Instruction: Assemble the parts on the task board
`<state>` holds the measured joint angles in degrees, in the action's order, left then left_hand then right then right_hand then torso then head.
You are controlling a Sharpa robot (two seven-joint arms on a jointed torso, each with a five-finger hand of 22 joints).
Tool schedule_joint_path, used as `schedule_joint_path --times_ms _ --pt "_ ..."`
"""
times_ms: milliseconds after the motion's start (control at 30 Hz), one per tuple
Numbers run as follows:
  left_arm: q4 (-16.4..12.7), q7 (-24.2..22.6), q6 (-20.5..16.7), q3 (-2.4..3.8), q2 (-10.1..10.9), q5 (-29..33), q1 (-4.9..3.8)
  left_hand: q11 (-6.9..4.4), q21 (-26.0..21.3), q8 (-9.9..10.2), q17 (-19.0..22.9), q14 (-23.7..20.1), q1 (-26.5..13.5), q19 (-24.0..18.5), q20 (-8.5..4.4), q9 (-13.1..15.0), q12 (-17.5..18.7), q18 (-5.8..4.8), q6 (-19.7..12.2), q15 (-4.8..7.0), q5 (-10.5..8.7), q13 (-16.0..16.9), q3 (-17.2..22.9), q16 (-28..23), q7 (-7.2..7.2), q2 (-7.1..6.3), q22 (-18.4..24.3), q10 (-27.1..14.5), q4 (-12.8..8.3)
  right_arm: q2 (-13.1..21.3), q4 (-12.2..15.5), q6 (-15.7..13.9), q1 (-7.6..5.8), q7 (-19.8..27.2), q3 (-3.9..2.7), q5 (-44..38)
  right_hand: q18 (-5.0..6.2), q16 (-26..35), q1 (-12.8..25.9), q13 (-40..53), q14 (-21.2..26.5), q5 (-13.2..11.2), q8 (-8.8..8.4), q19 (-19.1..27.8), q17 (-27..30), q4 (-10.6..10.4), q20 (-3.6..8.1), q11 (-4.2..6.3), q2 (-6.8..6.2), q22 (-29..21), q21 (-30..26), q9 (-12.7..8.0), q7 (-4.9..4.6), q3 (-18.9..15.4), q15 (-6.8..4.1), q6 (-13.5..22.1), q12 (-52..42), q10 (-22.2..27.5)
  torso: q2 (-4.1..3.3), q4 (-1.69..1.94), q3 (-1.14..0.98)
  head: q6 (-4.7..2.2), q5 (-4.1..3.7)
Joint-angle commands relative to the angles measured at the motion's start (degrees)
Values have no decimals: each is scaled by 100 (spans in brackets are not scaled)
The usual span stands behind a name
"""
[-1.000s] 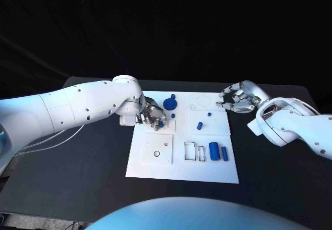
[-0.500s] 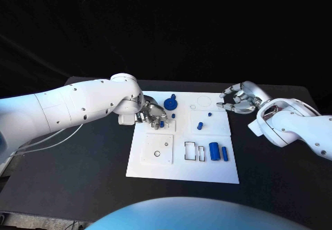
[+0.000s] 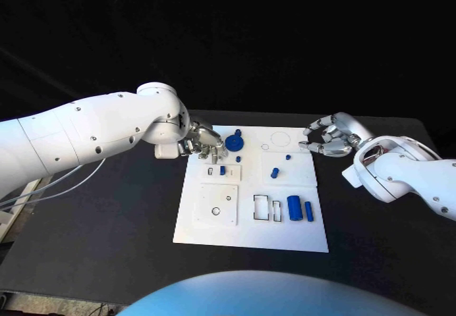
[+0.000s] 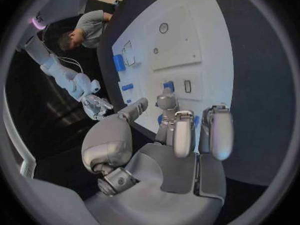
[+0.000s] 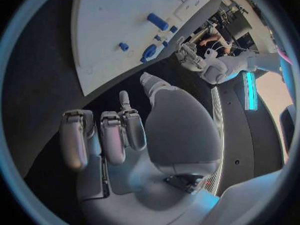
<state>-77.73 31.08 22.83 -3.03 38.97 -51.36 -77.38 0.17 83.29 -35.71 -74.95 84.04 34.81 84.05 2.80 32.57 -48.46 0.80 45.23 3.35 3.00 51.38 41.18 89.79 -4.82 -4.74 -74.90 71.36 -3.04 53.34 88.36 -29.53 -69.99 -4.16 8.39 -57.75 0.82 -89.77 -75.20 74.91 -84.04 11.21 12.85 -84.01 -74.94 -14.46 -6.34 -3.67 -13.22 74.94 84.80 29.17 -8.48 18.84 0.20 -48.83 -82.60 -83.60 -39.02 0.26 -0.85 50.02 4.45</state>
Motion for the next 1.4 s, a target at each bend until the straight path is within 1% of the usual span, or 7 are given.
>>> schedule_joint_path --times_ms 33,233,400,667,867,1133,1400 --pt "100 -109 -284 20 12 -350 -80 50 -33 105 -1505 596 174 158 66 -34 391 93 -139 -69 -22 -358 -13 21 -39 -34 -1242 -267 -47 1 -18 6 8 86 0 -43 55 -23 62 751 -596 -16 35 -302 -1506 -28 47 2 -2 1254 -40 6 24 14 -44 31 46 58 1 10 2 -41 26" --pt "328 -190 -736 44 3 -1024 -132 82 -40 201 -1505 596 269 162 96 -58 445 95 -277 -95 -30 -448 -134 21 -77 -169 -1242 -286 -9 -5 -47 -8 17 118 0 -40 66 -23 65 682 -596 -8 37 -278 -1506 -28 47 2 3 1234 -85 7 24 19 -44 40 118 122 -16 -8 13 -137 86" --pt "562 -216 -909 49 -62 -1367 -138 69 -21 158 -1505 596 406 186 109 -17 358 91 -198 -90 -28 -442 -287 21 -57 -260 -1253 -210 243 -10 -59 -6 27 131 0 -37 68 -23 67 677 -596 -5 39 -275 -1506 -28 47 2 5 1232 -91 7 24 22 -44 43 125 128 -18 -5 19 -189 121" --pt "937 -198 -754 21 -257 -1558 -81 61 -31 137 -1505 596 457 184 104 6 338 93 -180 -84 -28 -452 -318 21 -49 -259 -1251 -190 346 -19 -65 0 42 137 0 -36 68 -23 70 673 -596 3 44 -273 -1506 -29 47 3 11 1231 -95 9 24 28 -45 45 130 131 -26 -14 29 -200 146" --pt "1195 -211 -676 -13 -411 -1604 -12 56 -35 117 -1505 596 513 184 101 25 336 93 -165 -80 -28 -466 -341 21 -43 -284 -1251 -196 395 -19 -65 -5 50 140 0 -36 68 -23 70 673 -596 3 44 -273 -1506 -29 47 3 11 1231 -95 9 24 28 -45 45 130 131 -19 -13 13 -181 148" --pt "1307 -234 -480 -31 -523 -1325 78 68 -59 257 -1505 596 633 174 103 -20 331 96 -191 -89 -28 -526 -741 21 -55 -593 -1251 -225 606 -26 -66 -57 52 163 0 -36 74 -23 72 658 -596 8 49 -260 -1506 -27 47 3 12 1220 -120 10 24 33 -45 48 145 144 -17 -18 12 -165 143" --pt "1336 -232 -350 -45 -557 -1178 143 52 -68 394 -1505 596 979 173 99 -77 281 97 56 -80 -26 -556 -1014 21 -31 -560 -1260 -236 829 -26 -60 -116 53 198 0 -29 74 -23 73 657 -596 8 49 -260 -1506 -27 47 3 11 1221 -119 11 24 33 -45 49 146 145 -13 -10 10 -152 137"
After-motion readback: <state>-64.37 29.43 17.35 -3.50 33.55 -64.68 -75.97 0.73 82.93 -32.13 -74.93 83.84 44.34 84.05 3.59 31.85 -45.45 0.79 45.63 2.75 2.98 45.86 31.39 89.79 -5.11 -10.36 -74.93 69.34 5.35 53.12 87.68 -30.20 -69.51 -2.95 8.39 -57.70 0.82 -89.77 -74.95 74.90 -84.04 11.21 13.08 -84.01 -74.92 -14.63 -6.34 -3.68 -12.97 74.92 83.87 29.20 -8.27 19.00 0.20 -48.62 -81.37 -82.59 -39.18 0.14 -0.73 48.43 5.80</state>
